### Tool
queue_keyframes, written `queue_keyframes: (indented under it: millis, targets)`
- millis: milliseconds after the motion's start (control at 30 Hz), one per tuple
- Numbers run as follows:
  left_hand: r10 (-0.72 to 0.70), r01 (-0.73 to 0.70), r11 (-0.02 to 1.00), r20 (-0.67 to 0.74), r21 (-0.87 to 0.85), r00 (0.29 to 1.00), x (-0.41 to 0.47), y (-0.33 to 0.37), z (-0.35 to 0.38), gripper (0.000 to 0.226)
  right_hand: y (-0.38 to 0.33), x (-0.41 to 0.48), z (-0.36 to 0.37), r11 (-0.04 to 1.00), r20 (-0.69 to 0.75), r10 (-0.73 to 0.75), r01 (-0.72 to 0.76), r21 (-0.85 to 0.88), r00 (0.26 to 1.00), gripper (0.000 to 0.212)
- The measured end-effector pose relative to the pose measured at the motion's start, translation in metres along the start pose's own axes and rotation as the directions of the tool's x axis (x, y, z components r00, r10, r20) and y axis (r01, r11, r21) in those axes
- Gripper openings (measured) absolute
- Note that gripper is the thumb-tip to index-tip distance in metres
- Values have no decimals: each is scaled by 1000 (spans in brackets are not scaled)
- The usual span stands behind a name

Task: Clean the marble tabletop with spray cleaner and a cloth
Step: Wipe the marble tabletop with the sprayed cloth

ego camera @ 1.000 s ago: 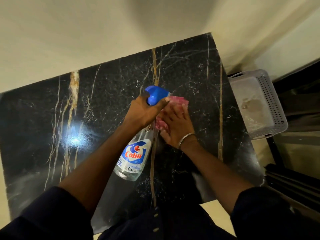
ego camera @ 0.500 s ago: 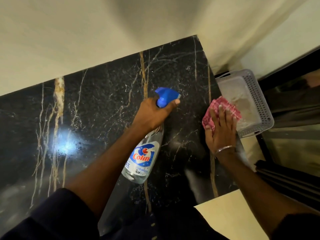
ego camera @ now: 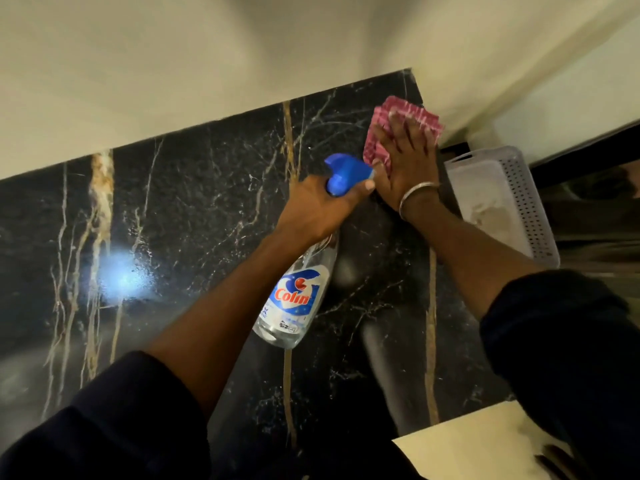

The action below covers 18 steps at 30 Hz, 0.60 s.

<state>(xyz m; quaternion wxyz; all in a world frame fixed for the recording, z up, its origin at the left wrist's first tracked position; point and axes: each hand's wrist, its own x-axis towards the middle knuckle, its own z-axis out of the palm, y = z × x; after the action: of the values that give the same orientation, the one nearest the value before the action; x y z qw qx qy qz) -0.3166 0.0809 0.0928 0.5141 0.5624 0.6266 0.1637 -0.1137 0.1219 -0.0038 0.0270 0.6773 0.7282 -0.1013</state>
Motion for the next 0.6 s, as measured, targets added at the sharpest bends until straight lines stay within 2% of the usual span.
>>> queue_keyframes:
  millis: [133,300,467,600]
  targets:
    - [45,-44,999,-38,29,998,21,12,-14,43,-5,48,-14,1000,6,10,-10,4,1000,74]
    - [127,-124,991,-41,56,991,38,24,-33,37,-2,50,-13,999,4,-25,25,48,1000,71]
    - [152,-150,987,-40,60,988,41,20,-35,32,10,-21,0,994,-43,12,-7,107,999,65]
    - [135,-134,990,-22,38,991,38,12,-32,30,15,-100,12,996,-22,42,-40,80,999,65]
